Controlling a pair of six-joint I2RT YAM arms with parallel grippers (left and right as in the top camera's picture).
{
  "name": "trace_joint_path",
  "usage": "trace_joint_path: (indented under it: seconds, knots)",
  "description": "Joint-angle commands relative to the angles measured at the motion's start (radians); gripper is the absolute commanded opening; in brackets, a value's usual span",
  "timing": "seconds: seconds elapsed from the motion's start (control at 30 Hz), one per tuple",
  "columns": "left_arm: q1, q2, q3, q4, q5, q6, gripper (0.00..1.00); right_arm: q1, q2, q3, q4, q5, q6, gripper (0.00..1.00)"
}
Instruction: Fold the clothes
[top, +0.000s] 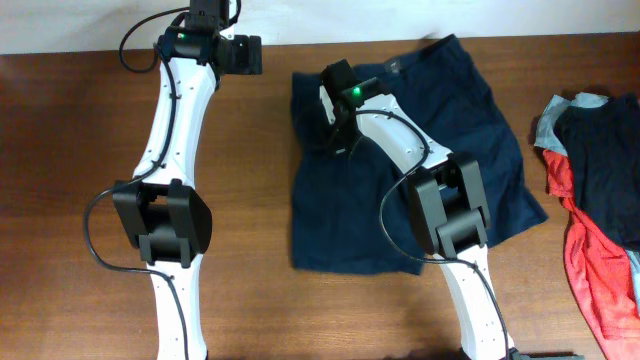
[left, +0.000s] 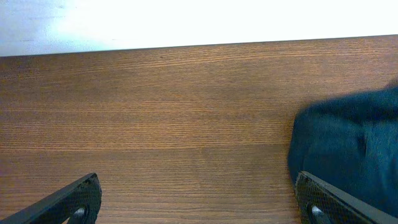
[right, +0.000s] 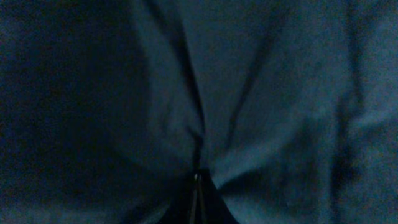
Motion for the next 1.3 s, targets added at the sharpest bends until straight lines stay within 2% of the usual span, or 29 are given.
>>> trace_joint_path:
  seconds: [0.0, 0.1, 0.23, 0.5, 0.67, 0.8, 0.97, 1.27]
  knots:
    - [0.002, 0.006, 0.001, -0.001, -0.006, 0.016, 0.99, 0.013, 0.064, -0.051, -0.108, -0.128, -0.132, 0.04]
    - [0.002, 0.006, 0.001, -0.001, -0.006, 0.016, 0.99, 0.012, 0.063, -0.047, -0.185, -0.122, -0.215, 0.04]
    - [0.002, 0.006, 0.001, -0.001, -0.006, 0.016, 0.99, -0.002, 0.056, 0.010, -0.244, -0.086, -0.216, 0.04]
    - [0.002, 0.006, 0.001, -0.001, -0.006, 0.016, 0.99, -0.017, 0.037, 0.391, -0.421, -0.091, -0.222, 0.04]
    - [0.002, 0.006, 0.001, -0.001, -0.006, 0.016, 0.99, -0.047, 0.037, 0.568, -0.441, 0.018, -0.070, 0.04]
    - [0.002, 0.006, 0.001, -0.001, -0.006, 0.016, 0.99, -0.104, 0.037, 0.577, -0.449, 0.153, 0.077, 0.03]
    - [0.002, 0.006, 0.001, -0.001, -0.006, 0.016, 0.99, -0.198, 0.040, 0.554, -0.436, 0.165, 0.182, 0.04]
    - [0.002, 0.006, 0.001, -0.001, -0.006, 0.016, 0.99, -0.275, 0.041, 0.446, -0.298, 0.173, 0.238, 0.04]
